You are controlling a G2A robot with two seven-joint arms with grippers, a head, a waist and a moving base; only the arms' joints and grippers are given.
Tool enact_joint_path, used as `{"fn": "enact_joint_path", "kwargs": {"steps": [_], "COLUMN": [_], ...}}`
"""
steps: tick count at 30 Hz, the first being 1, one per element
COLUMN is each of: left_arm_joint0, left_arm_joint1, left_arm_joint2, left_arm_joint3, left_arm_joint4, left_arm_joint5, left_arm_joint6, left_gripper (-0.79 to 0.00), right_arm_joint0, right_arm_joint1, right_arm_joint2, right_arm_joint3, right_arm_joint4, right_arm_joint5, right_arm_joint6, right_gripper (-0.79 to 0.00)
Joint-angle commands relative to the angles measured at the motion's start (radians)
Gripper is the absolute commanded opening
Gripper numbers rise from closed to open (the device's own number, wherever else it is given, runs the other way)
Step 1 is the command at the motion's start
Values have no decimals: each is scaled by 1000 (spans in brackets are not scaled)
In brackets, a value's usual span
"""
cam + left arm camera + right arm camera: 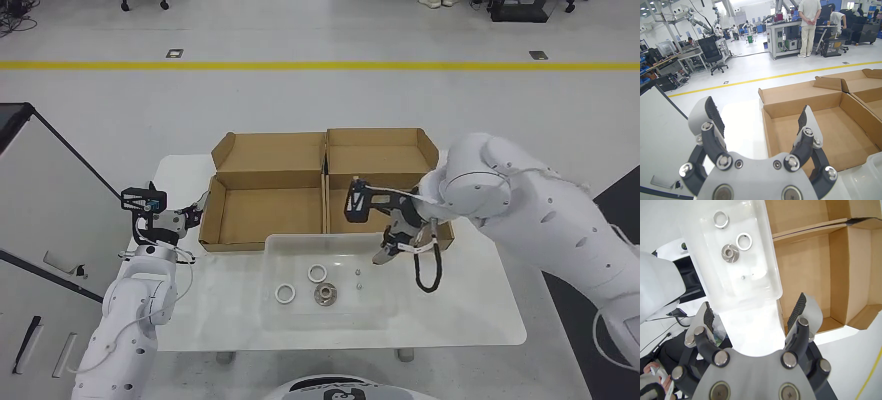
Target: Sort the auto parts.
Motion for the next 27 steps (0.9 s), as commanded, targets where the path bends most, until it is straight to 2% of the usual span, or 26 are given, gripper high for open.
{"fn": "enact_joint_path", "kwargs": {"steps": [1,5,18,20,25,27], "left_arm_joint0": [0,0,0,0,0,0], "left_arm_joint1": [0,0,0,0,0,0], "left_arm_joint2": [0,0,0,0,0,0], "left_arm_joint3": [0,0,0,0,0,0], "left_arm_joint4": [0,0,0,0,0,0], "left_arm_joint5": [0,0,0,0,0,0], "left_arm_joint6": [0,0,0,0,0,0], "left_gripper": [0,0,0,0,0,0], "right_arm_joint0": [45,110,110,94,103,144], "right_arm_joint1": [1,-2,-2,-4,-32,-50], "right_arm_joint2": [-57,-133,-133,-146,-191,-225], "right_arm_joint3": [8,26,26,24,89,146], "right_arm_joint4": [25,49,49,11,-21,-27], "right_arm_joint5": [-7,-10,-10,5,-38,-69], "right_arm_joint6": [-7,-10,-10,-13,-38,-69], "right_gripper": [0,0,0,0,0,0]}}
